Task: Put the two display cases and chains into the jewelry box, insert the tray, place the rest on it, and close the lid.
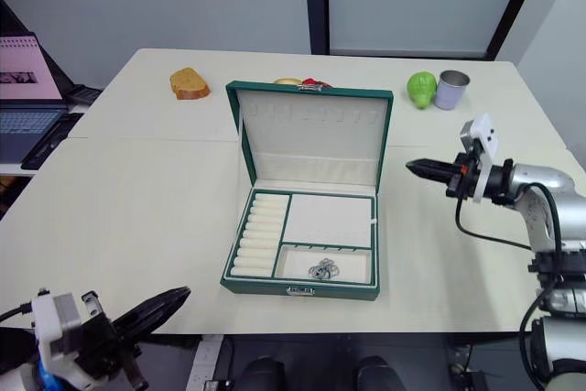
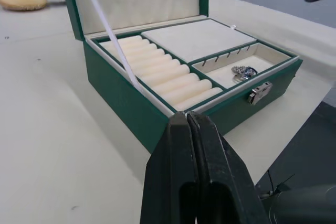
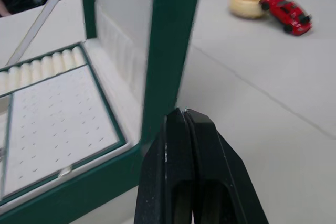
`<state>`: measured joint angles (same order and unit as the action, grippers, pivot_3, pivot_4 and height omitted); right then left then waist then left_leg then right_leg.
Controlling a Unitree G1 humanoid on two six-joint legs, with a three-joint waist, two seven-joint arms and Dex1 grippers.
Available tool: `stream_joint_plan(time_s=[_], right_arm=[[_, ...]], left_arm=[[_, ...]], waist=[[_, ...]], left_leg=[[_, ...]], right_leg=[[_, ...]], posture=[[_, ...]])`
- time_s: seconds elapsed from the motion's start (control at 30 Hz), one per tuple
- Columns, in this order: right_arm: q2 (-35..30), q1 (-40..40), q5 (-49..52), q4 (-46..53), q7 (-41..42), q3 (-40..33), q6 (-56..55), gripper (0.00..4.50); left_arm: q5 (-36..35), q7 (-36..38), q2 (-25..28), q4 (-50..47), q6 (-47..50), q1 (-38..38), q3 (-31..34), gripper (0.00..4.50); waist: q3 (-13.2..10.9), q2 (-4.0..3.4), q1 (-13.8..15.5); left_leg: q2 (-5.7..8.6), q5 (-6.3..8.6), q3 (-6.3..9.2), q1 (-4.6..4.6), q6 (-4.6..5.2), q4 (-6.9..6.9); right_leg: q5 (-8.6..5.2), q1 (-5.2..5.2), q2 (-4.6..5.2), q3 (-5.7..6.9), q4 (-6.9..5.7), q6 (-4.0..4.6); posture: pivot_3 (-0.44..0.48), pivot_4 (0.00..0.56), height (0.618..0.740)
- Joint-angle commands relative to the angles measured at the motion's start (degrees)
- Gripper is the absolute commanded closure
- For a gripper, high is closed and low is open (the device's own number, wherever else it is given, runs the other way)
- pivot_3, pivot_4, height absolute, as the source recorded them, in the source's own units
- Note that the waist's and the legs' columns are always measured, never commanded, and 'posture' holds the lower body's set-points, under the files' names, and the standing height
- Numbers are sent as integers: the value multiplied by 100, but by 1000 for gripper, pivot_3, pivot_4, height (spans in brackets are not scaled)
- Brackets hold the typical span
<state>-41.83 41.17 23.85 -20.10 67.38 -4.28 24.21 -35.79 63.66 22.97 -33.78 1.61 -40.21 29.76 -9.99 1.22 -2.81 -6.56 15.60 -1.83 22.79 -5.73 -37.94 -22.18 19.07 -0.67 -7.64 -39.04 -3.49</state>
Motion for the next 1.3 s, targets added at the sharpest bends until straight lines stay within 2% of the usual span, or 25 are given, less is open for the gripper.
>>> stream_joint_plan(time_s=[0.03,0.13,0.3,0.43,0.6,0.83,0.9,1.3], right_arm=[[238,623,-296,-799,-102,0,-779,4500],[483,1081,-476,-1445,-179,1,-1219,4500],[726,1755,-644,-2184,-252,-35,-1659,4500],[889,2040,-620,-2382,-31,-7,-1704,4500],[953,2007,-368,-1726,438,38,-1124,4500],[545,1332,343,174,1211,198,582,4500],[425,1144,436,601,1212,236,818,4500],[-31,474,589,1243,998,67,1085,4500]], left_arm=[[189,149,-307,72,-742,-347,-96,4487],[316,92,-492,7,-1040,-556,-298,4487],[277,-407,-457,-371,-897,-572,-474,4487],[313,-623,-394,-410,-904,-532,-579,4487],[230,-699,-315,-464,-910,-652,-635,4487],[171,-730,-250,-454,-967,-756,-648,4487],[186,-735,-224,-455,-955,-771,-667,4487],[198,-1101,62,-406,-602,-610,-644,4487]], waist=[[-1,1,-45],[-2,-1,-70],[-5,-3,-68],[-4,-5,-99],[-7,-9,-133],[-9,-12,-170],[-9,-12,-183],[-10,-12,-189]], left_leg=[[0,0,-3,0,0,1],[-2,1,-10,0,1,4],[0,4,-21,0,8,4],[-3,4,-29,-7,7,4],[-5,4,-37,-6,7,4],[-6,6,-35,-3,10,7],[-4,8,-34,-3,14,7],[0,11,-23,-1,20,5]], right_leg=[[0,1,0,-3,3,0],[0,6,-2,-15,3,0],[0,7,-3,-44,2,0],[0,8,-8,-56,1,0],[0,13,-9,-62,-1,0],[0,15,-10,-61,-2,-1],[0,15,-10,-62,-2,-1],[0,11,-14,-65,-1,-1]], posture=[[0,150,740],[0,150,740],[0,150,740],[0,150,740],[0,150,740],[0,150,740],[0,150,740],[0,150,740]])
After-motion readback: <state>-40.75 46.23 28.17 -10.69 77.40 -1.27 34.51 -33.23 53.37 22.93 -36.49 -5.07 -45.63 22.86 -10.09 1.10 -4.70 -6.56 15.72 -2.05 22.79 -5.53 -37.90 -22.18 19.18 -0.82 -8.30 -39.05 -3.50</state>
